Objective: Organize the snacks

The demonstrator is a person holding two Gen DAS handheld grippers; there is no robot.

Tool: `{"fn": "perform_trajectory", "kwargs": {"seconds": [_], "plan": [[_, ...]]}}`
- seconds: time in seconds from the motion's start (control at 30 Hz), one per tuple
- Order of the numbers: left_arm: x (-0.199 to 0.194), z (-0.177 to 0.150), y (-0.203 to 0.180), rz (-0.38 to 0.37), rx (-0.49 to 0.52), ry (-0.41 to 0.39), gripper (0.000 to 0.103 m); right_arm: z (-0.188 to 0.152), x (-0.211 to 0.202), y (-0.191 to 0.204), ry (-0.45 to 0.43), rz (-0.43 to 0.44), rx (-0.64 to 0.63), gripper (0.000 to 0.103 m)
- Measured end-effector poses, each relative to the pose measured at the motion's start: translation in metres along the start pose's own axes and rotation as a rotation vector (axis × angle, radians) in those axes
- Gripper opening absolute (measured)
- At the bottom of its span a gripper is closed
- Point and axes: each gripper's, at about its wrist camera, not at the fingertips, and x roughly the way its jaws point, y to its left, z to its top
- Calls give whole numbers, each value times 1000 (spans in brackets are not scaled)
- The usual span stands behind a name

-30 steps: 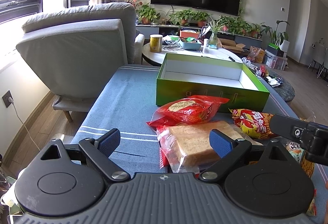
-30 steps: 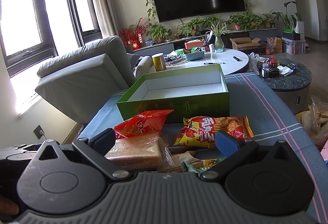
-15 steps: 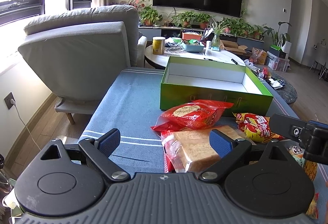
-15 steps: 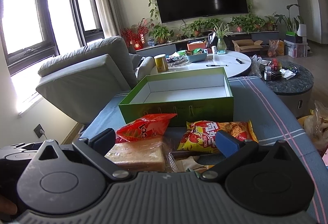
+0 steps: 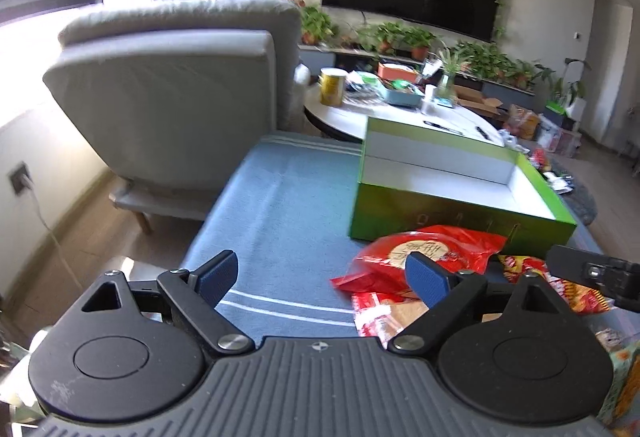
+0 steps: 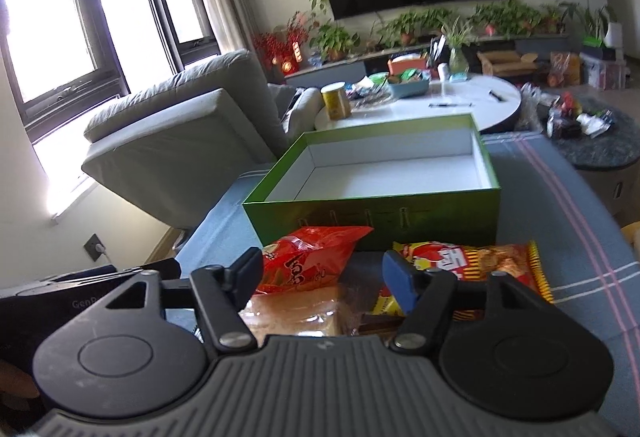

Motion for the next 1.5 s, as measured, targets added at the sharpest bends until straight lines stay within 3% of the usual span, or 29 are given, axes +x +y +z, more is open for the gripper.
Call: {"fn": "perform_trajectory", "kwargs": {"seconds": [0.13, 0.53, 0.83, 1.1, 1.17, 1.43, 1.5], "plan": [[25, 6, 5, -108, -50, 78, 88, 13, 24, -9, 53, 20, 47, 103], [87, 15, 6, -289, -87, 208, 87, 23, 85, -26, 233, 51, 161, 103], [106, 13, 8, -382, -70, 224, 93, 30, 110, -33, 332, 104, 210, 103], [128, 5, 12, -477, -148, 280, 101, 28, 124, -36, 396, 151, 226, 103], [129, 3, 8, -489, -127, 268, 101, 27, 126, -35, 413, 174, 223, 103], [102, 5, -2, -480, -79, 233, 91, 27, 118, -21, 420, 183, 192, 103], [91, 7, -3, -491, -71, 211, 85, 28, 109, -18, 408, 190, 200, 103]]}}
